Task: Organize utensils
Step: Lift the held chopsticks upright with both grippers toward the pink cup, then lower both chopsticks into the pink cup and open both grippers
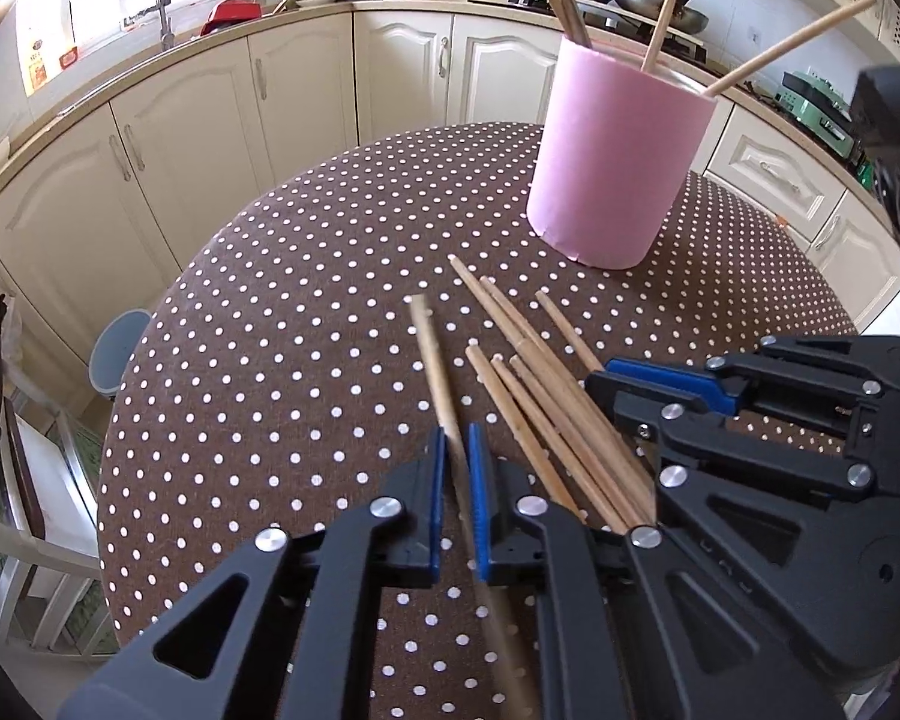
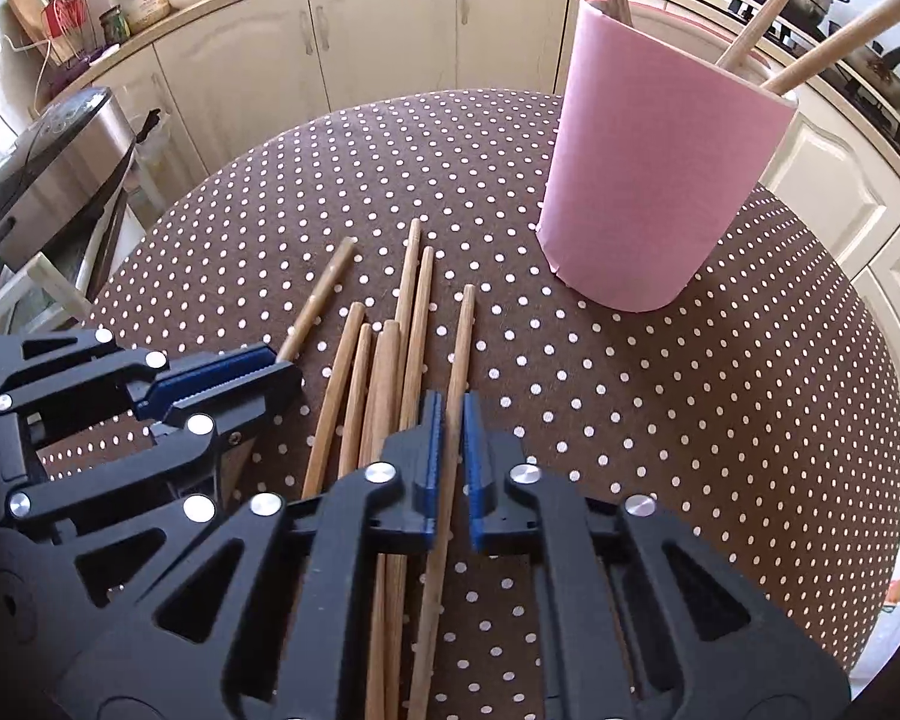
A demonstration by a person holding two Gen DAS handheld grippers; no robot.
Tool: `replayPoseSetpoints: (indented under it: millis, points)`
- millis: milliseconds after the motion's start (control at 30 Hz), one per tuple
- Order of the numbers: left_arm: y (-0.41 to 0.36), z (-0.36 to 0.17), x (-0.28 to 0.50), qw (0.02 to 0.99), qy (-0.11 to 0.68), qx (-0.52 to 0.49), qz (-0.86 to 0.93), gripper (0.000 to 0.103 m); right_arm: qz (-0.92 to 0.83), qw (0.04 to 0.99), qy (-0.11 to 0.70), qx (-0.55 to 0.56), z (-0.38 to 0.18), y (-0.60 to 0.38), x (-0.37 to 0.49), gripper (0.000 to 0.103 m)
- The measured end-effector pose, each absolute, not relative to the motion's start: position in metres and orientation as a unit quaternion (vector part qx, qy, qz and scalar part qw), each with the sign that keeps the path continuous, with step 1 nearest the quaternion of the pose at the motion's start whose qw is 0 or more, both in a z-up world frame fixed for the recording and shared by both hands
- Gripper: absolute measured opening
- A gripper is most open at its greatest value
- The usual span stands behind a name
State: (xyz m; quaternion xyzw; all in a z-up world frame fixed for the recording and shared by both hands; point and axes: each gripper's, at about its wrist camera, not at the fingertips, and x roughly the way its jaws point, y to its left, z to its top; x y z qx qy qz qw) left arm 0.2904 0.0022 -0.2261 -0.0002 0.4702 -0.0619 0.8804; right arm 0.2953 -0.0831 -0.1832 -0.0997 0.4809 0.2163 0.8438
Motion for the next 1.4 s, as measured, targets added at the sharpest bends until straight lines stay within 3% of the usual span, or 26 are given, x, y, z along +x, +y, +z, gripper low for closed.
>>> replayPoseSetpoints:
  millis: [233, 700, 1400]
  points:
    - [0.011, -0.198, 0.282, 0.892, 0.445, -0.025, -0.076, 0.006, 0.237, 0.855, 0.458, -0.060, -0.169, -0.095, 0.286, 0.006]
    - [0.010, -0.108, 0.234, 0.928, 0.349, -0.048, -0.118, 0.006, 0.273, 0.901, 0.336, 0.001, -0.077, -0.129, 0.239, 0.006]
    - [-0.020, -0.036, 0.210, 0.956, 0.252, -0.040, -0.146, 0.006, 0.273, 0.941, 0.197, 0.032, -0.008, -0.172, 0.195, 0.006]
